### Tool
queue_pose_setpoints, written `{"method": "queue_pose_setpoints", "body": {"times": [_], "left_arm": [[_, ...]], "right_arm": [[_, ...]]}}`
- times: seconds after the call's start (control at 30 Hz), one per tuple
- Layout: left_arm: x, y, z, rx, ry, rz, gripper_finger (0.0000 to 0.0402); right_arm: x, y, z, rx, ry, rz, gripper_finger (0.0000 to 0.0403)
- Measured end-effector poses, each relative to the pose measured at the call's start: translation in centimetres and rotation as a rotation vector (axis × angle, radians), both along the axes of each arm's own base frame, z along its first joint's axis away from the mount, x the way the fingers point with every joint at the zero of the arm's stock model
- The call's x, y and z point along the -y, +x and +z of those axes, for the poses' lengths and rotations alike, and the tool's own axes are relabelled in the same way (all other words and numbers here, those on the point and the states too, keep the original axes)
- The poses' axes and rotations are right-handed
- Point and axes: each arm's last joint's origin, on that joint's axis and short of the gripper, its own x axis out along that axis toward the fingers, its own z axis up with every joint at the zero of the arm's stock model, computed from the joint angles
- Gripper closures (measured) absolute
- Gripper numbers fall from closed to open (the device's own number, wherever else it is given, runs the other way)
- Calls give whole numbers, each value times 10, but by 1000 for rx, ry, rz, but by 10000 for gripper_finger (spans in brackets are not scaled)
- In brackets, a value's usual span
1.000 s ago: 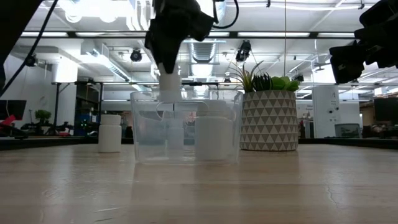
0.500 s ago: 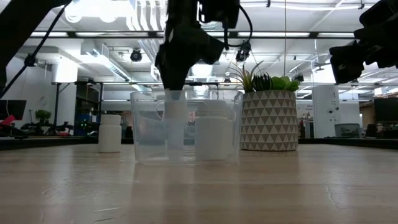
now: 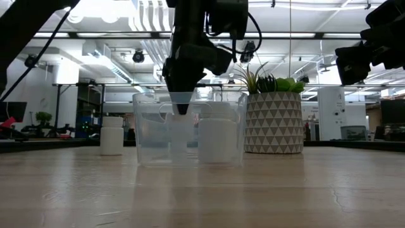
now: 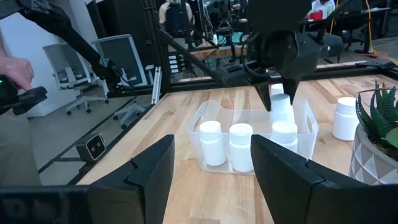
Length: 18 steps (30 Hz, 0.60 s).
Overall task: Pick and place pill bottles into a basket
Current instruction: Put the white medicine bottle into the transparent bin
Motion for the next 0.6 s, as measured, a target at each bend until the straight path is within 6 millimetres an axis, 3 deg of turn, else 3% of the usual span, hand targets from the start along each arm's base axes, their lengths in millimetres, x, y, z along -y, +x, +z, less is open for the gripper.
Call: {"method": "queue_pose_setpoints", "body": {"times": [0.6], "left_arm": [[0,0,-6,-2,0,-17,231]], "right_arm": [[0,0,0,0,1,0,202]]}}
